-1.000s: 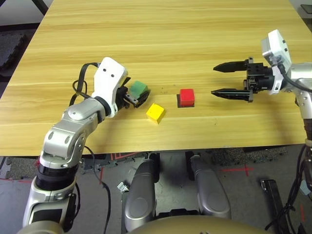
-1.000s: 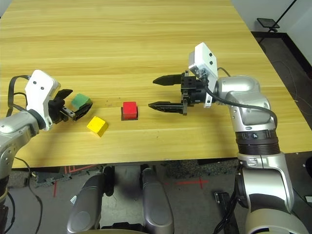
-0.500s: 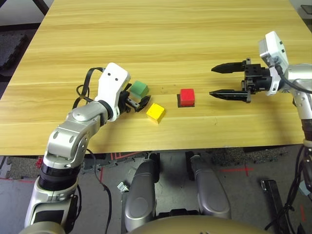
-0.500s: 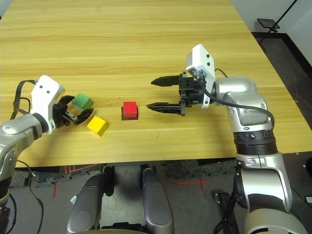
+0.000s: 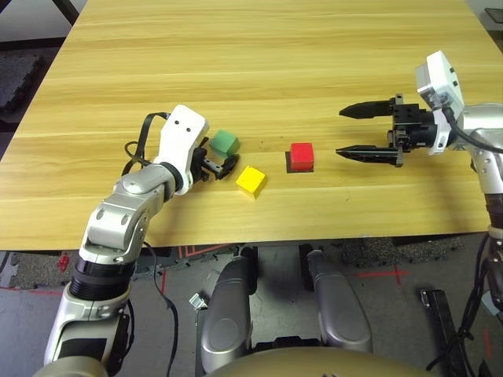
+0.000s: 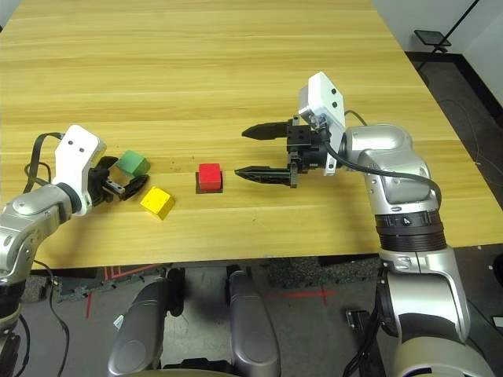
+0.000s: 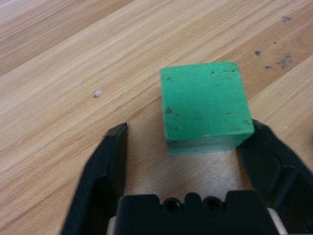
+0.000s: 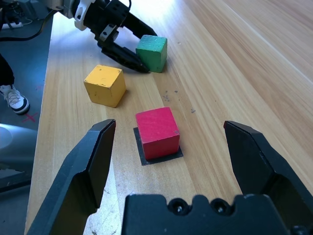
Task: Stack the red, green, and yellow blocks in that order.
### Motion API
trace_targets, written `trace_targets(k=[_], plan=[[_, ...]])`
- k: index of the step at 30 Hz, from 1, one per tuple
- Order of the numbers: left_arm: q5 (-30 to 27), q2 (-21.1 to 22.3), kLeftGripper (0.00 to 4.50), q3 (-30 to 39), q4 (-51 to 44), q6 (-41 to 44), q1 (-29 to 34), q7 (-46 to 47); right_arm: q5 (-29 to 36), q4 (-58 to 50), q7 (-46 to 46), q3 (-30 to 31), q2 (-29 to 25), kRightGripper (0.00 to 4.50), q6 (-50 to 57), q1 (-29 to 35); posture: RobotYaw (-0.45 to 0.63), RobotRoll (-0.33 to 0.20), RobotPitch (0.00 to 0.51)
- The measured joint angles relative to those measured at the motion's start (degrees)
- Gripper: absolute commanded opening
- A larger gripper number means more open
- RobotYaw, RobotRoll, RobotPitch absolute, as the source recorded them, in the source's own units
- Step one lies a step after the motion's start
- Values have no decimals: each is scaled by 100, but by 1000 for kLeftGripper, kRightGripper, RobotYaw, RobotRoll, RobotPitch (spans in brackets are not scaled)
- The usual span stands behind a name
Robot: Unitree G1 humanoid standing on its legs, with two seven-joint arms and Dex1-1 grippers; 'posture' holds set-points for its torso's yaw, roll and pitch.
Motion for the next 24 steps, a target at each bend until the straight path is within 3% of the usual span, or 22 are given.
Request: trace_targets(k=[3,4,13,19,24], plan=[[0,-57,2119,4,27,-45,-35,0,-1,1,1,0,0,4500,-8,1,360,79,276],[1,-72,2045,8,37,-49,-42,0,-1,1,1,0,0,4500,-8,1,359,79,275],[-30,-143,2049,51,129,-97,-73,-65,-6,1,-2,28,0,4500,-60,87,363,79,273],[-87,284,2049,184,360,-477,-466,-645,-9,19,2,40,4,4500,-112,85,382,81,260],[-216,858,2049,-18,732,-1145,-871,-2052,-38,184,33,73,32,4500,-184,-57,387,82,258]])
